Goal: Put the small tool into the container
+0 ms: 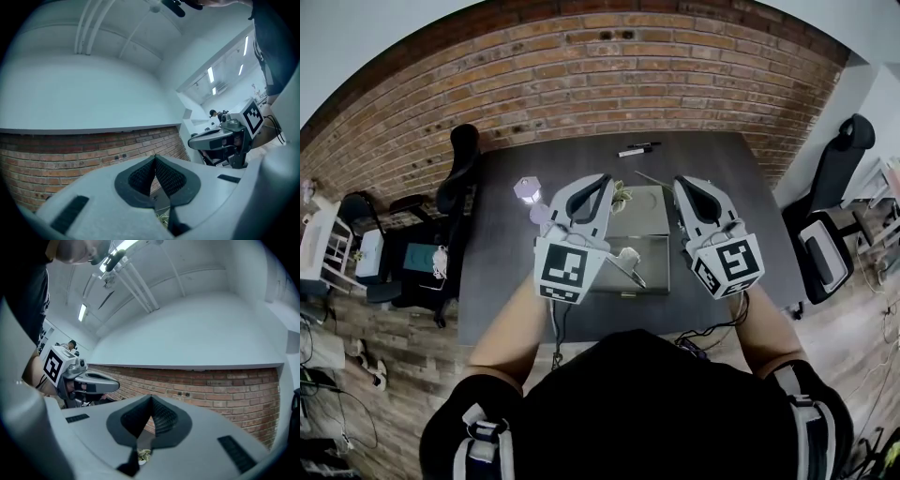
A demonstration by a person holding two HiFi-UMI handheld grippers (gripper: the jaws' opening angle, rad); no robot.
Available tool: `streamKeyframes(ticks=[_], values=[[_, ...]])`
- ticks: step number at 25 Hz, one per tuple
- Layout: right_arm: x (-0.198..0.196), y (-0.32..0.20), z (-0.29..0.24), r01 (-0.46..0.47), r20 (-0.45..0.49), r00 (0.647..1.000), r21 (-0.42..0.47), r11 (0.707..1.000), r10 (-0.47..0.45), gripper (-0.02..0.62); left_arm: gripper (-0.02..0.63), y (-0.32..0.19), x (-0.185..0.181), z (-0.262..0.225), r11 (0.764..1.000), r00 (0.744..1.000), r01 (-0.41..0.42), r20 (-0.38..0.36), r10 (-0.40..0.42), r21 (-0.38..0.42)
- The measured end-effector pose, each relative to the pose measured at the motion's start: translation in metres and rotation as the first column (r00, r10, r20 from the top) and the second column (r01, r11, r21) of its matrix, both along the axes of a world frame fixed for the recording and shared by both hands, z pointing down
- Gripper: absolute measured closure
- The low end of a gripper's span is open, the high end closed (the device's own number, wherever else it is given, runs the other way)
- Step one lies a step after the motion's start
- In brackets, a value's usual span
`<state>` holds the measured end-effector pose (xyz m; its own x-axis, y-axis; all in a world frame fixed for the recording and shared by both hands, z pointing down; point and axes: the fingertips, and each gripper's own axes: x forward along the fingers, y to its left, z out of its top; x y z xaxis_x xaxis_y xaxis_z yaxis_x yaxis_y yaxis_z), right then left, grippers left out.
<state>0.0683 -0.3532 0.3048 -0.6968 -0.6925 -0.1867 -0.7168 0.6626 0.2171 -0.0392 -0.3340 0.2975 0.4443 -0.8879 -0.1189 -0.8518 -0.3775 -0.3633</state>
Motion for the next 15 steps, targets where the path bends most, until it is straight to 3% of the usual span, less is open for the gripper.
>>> streamKeyframes(ticks=[15], values=[[-0.0009, 0.0049, -0.0042, 0.018, -0.009, 1.0, 0.012, 1.0, -0.018, 0.6, 0.597, 0.0053, 0.0023, -0.0042, 1.0, 1.0, 0.001, 0.004, -0.001, 0.01]])
